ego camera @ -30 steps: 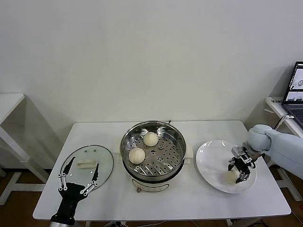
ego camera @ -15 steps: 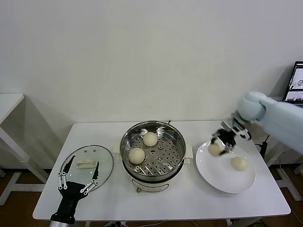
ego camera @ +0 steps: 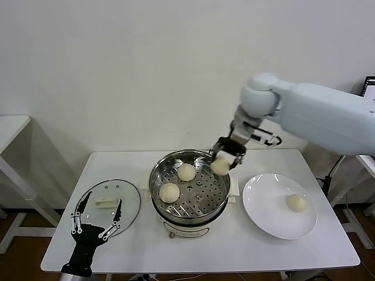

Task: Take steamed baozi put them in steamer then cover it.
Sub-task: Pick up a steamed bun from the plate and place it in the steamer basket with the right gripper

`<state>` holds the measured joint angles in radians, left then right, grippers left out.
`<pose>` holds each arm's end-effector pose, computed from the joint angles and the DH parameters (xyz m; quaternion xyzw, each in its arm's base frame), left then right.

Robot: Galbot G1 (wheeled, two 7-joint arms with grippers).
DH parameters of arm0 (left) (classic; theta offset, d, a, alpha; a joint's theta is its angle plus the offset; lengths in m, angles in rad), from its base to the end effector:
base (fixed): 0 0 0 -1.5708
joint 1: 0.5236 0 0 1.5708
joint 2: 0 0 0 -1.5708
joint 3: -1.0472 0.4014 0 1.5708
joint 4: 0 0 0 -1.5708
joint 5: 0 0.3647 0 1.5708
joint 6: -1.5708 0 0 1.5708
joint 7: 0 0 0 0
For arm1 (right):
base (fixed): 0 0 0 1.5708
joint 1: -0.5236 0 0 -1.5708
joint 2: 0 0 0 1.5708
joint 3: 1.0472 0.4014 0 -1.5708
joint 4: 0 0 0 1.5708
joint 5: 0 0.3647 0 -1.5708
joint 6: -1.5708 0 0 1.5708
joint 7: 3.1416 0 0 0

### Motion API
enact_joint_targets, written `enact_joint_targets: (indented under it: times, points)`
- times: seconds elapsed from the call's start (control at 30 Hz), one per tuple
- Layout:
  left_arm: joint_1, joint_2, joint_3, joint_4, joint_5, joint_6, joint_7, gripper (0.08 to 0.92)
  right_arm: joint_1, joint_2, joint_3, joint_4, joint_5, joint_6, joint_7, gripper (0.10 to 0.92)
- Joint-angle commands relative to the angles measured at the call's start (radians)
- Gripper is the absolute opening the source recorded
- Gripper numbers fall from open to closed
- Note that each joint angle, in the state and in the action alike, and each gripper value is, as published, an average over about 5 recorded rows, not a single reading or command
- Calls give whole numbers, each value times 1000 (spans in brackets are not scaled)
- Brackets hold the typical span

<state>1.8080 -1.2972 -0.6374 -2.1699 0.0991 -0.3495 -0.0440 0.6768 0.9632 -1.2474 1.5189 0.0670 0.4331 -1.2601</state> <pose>0.0932 0.0858 -0.3361 0.0562 0.9770 0.1769 0.1051 0.5535 0.0531 0.0122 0.6857 -0.1498 0.7121 0.0189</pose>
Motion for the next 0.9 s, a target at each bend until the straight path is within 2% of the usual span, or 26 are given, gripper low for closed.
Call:
enact_joint_targets:
  times: [0.03,0.6,0.9]
  points:
    - [0,0,-5,0,-4,-1,0,823,-21,118,-38,86,-100,132,30,636]
    - [-3,-2,-8,0,-9,-6,-2,823,-142,163,-28,58,-251,250,67,643]
    - [-4,-7,-7,2,-8,-12,-3,823,-164,182,-31,44,-288,280,69,680]
